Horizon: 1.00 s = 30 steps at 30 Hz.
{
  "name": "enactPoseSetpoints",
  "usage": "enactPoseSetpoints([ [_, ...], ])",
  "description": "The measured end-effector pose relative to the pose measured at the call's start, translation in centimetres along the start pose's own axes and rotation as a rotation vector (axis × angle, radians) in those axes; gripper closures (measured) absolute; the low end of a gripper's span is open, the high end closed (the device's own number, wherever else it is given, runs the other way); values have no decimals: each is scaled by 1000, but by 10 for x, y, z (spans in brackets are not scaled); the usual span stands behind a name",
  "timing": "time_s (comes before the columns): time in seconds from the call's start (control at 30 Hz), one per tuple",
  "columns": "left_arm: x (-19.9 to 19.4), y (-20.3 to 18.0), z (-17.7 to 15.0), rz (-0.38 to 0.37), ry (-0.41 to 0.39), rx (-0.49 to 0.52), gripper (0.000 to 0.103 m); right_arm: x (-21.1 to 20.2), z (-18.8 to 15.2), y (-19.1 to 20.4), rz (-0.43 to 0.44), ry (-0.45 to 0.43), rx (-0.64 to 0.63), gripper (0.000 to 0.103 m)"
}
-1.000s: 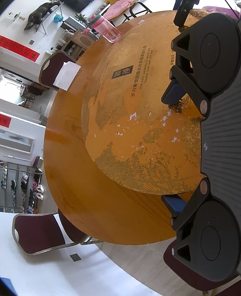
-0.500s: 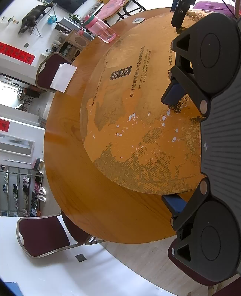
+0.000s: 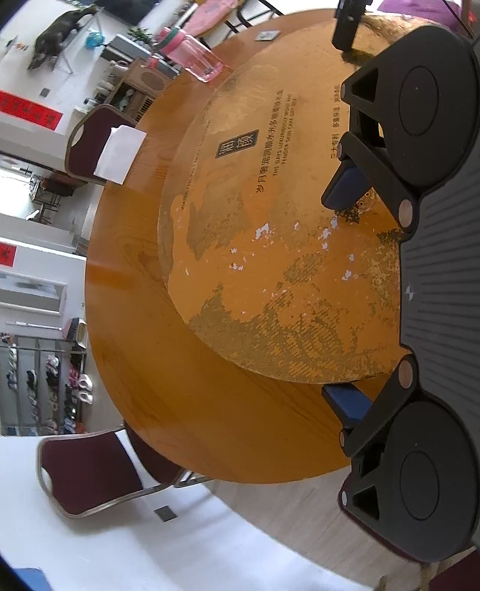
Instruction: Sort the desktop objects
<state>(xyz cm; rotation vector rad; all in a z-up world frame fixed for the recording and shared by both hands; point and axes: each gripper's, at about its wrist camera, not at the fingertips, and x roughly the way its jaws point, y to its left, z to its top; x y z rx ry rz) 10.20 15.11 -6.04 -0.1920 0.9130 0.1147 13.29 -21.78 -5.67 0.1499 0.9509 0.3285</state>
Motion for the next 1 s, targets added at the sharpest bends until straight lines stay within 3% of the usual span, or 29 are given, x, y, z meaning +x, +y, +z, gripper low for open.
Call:
enactPoseSetpoints([
  [0.53, -7, 9, 1, 69, 7, -10, 5, -15, 0, 11, -45, -23, -44, 11],
  [0.73, -7, 22, 0, 62, 21, -54, 5, -35, 1, 11, -50, -59, -11, 8],
  [0.93, -7, 34, -2, 55, 36, -99, 5, -32, -8, 3, -37, -3, 59, 7],
  [1.0, -7, 34, -2, 46, 39, -101, 5, -28, -12, 2, -44, 15, 82, 12],
])
